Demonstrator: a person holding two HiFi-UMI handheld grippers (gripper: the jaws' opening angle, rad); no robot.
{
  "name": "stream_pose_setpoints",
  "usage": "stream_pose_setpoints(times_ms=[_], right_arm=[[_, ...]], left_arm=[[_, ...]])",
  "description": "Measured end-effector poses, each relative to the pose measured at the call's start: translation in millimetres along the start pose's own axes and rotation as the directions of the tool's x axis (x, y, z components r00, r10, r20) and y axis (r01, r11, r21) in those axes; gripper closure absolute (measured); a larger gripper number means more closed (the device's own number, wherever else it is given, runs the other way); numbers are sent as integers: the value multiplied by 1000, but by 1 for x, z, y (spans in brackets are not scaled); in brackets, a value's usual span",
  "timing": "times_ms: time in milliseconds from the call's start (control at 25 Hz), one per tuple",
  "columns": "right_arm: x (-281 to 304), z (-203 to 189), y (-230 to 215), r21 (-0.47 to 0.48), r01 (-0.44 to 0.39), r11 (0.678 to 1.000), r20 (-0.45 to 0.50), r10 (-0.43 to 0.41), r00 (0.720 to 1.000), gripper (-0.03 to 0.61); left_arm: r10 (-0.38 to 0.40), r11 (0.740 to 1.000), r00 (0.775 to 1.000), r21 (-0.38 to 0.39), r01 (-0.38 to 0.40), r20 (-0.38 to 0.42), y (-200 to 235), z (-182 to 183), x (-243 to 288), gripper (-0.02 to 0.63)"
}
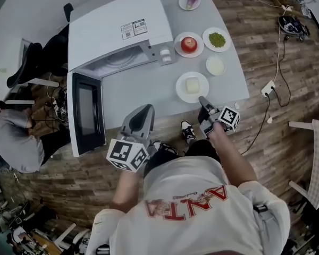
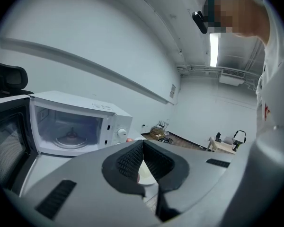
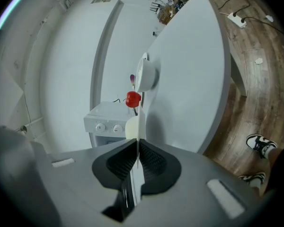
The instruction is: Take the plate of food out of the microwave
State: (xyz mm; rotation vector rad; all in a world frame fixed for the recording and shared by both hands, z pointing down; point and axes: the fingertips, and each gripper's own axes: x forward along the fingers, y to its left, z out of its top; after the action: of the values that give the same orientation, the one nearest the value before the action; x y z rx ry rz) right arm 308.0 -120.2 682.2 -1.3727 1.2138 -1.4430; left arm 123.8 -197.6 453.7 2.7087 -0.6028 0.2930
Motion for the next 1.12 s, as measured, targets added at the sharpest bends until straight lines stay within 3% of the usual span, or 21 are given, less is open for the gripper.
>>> stream_pose_setpoints(times_ms=[480,640,760,920,1120], right_arm=[[13,-4,-18,19,96,995,-17,-95,995,561],[16,-2,-12,-61,138,989,-27,-140,990,560],[21,1,-5,-138,156,978,-42,-163,986,523],[27,1,-1,-306,203,930,-89,-240,967,461],[32,-13,-6,-549,211,809,-193,-368,910,396]], left_arm=[[3,1000,1000,-30,-4,-18,8,-4,-8,604],[-5,999,1000,-33,4,-19,9,-6,-14,604],[-1,999,1000,-42,0,-25,14,-10,-20,604],[-6,998,999,-55,4,-39,18,-15,-26,604],[-3,998,999,-70,-1,-52,24,-20,-31,604]])
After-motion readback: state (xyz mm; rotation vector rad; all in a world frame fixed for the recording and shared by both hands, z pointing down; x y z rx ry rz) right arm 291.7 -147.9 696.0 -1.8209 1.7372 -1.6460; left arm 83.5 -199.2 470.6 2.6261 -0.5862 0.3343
